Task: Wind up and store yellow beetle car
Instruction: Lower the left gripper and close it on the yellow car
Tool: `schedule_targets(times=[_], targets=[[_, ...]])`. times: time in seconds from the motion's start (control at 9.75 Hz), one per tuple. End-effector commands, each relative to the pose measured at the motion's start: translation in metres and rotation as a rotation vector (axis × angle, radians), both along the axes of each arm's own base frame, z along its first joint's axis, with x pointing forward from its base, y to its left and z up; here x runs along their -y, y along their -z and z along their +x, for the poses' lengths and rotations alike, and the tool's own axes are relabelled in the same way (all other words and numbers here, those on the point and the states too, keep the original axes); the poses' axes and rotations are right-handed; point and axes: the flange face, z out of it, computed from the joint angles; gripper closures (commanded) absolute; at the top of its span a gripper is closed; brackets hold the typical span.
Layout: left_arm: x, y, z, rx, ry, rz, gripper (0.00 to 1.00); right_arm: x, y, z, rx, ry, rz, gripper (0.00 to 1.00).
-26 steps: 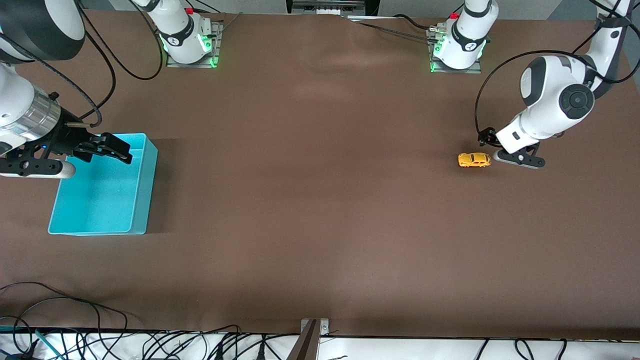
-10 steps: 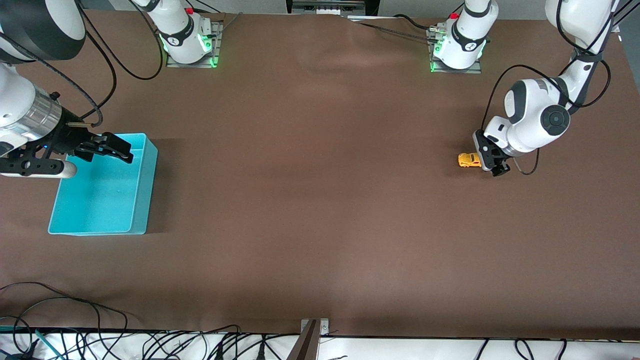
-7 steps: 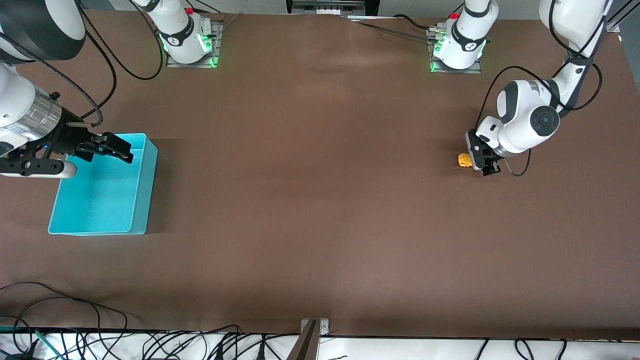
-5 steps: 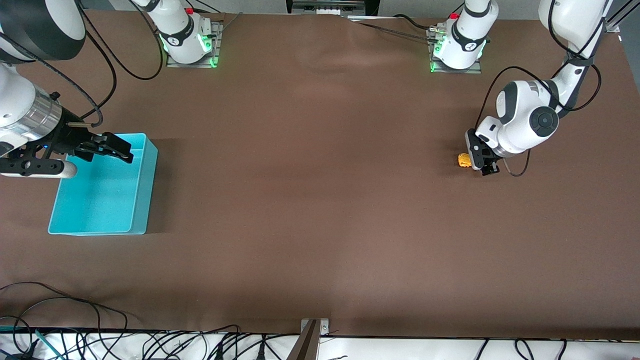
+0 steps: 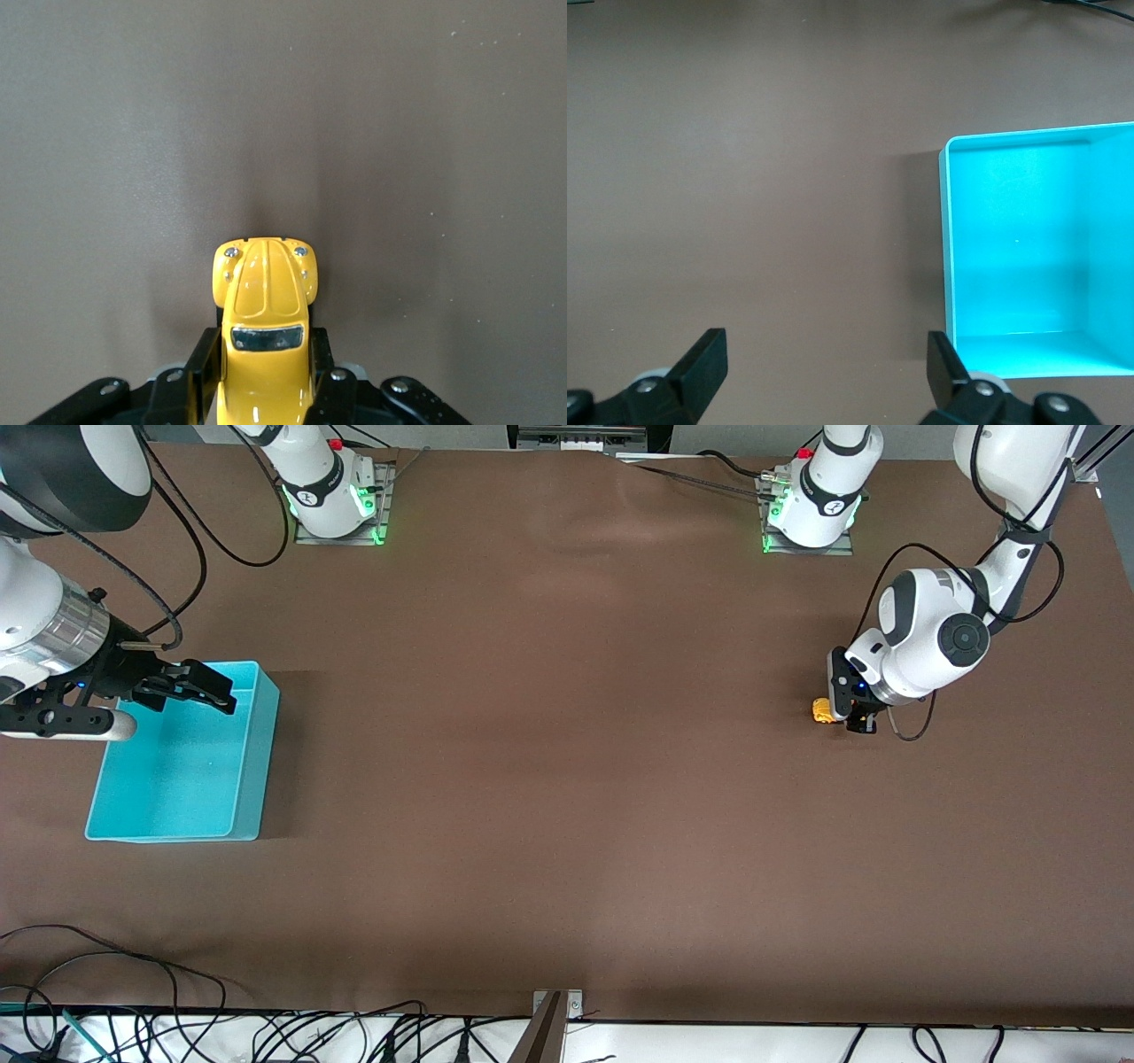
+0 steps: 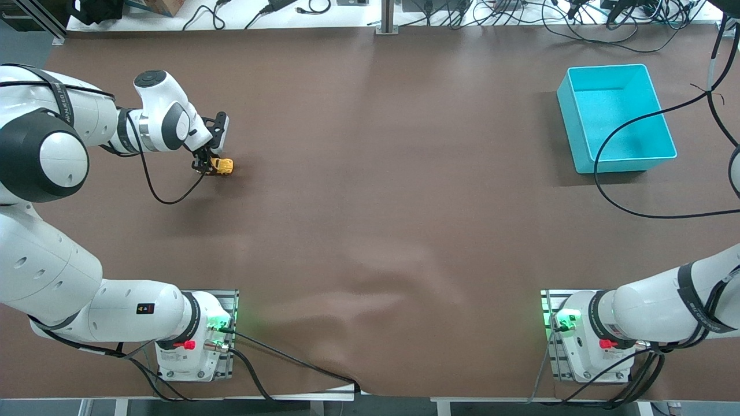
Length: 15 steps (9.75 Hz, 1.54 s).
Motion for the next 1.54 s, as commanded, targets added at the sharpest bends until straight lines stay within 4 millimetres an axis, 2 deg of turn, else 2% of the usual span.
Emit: schedule_targets(times=[0.0, 0.31, 0.51, 0.62, 0.92, 1.13, 1.44], targets=[[-0.002, -0.003, 0.000, 0.021, 0.024, -0.015, 0.95, -0.001, -0.002, -0.002, -0.008, 0.010, 0.020, 0.00], [-0.002, -0.008, 0.003, 0.035, -0.017, -0.034, 1.00, 0.000, -0.002, -0.002, -0.008, 0.012, 0.020, 0.00], [-0.004, 0.000, 0.001, 0.017, -0.032, -0.039, 1.00, -0.001, -0.002, -0.002, -0.008, 0.010, 0.020, 0.00], [-0.004, 0.012, -0.003, -0.006, -0.032, -0.039, 1.00, -0.001, -0.002, -0.002, -0.008, 0.010, 0.020, 0.00], [-0.012, 0.021, -0.005, -0.007, -0.033, -0.036, 1.00, 0.000, -0.002, -0.002, -0.008, 0.012, 0.020, 0.00], [-0.030, 0.027, -0.008, -0.019, -0.062, -0.023, 1.00, 0.000, -0.002, -0.002, -0.008, 0.012, 0.020, 0.00], [-0.077, 0.036, -0.012, -0.006, -0.019, -0.008, 1.00, 0.000, -0.001, -0.001, -0.009, 0.012, 0.020, 0.00]])
